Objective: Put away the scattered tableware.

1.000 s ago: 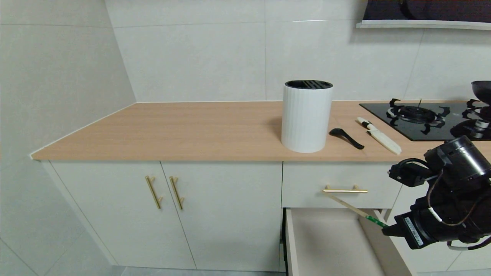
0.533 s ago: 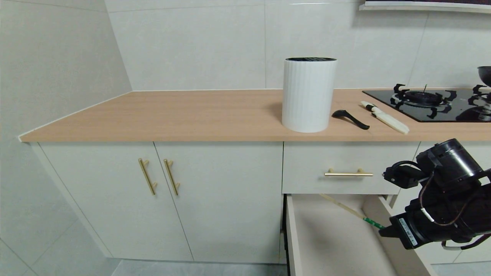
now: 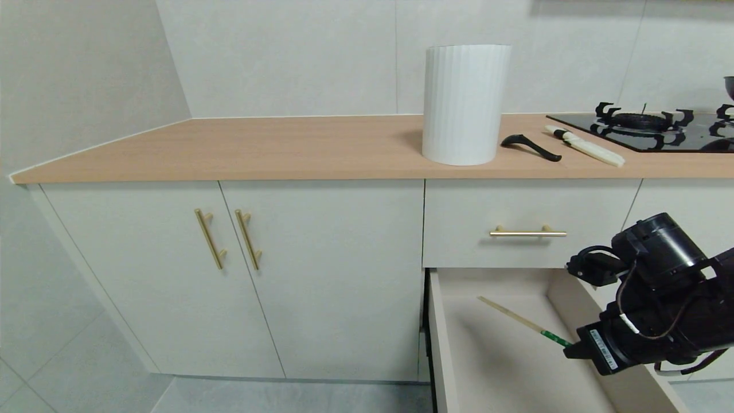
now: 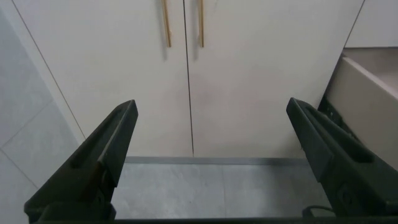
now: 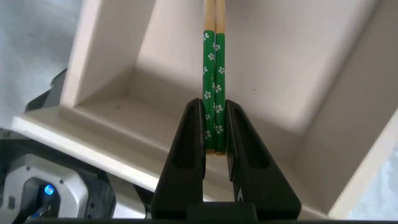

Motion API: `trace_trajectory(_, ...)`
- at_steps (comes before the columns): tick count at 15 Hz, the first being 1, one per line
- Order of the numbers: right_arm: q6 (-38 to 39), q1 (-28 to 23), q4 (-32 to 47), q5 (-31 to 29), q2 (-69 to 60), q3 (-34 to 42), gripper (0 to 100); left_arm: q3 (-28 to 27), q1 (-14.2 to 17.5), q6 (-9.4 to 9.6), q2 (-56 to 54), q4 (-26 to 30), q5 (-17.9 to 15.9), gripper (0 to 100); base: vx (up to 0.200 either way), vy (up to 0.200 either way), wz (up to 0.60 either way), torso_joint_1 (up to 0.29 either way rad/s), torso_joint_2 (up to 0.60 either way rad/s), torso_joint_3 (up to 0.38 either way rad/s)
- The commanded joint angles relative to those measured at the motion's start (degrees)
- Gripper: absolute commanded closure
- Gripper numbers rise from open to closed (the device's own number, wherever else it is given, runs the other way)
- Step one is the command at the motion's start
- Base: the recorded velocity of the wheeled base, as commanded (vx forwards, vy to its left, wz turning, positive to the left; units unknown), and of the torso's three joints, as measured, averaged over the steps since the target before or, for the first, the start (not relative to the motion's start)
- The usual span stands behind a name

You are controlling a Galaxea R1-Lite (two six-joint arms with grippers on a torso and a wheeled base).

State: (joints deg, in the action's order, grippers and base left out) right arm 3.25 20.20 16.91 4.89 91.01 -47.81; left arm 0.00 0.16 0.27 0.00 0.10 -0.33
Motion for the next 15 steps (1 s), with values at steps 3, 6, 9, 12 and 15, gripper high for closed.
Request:
trace_trajectory(3, 0.0, 0.0, -0.1, 0.1, 1.2, -0.1, 100, 0.0, 0.0, 0.00, 0.0, 0.0, 0.0, 0, 0.000, 0.000, 0.00, -0.009, 0.03, 0.015)
trace_trajectory(6, 0.3, 0.1, -4.6, 0.0, 4.5, 1.3, 100, 0.0, 0.0, 0.00, 0.0, 0.0, 0.0, 0, 0.000, 0.000, 0.00, 0.000, 0.00, 0.000)
trace_trajectory(9, 0.8, 1.5, -17.7, -0.4, 14.2, 5.2, 100, 0.0, 0.0, 0.00, 0.0, 0.0, 0.0, 0, 0.000, 0.000, 0.00, 0.000, 0.00, 0.000)
trace_trajectory(12, 5.1, 2.0, -23.2, -2.7, 23.0, 4.5, 100, 0.0, 0.0, 0.00, 0.0, 0.0, 0.0, 0, 0.000, 0.000, 0.00, 0.000, 0.00, 0.000)
trace_trajectory(15, 10.3, 4.3, -24.0, -2.9, 29.5, 1.3, 100, 0.0, 0.0, 0.00, 0.0, 0.0, 0.0, 0, 0.000, 0.000, 0.00, 0.000, 0.00, 0.000)
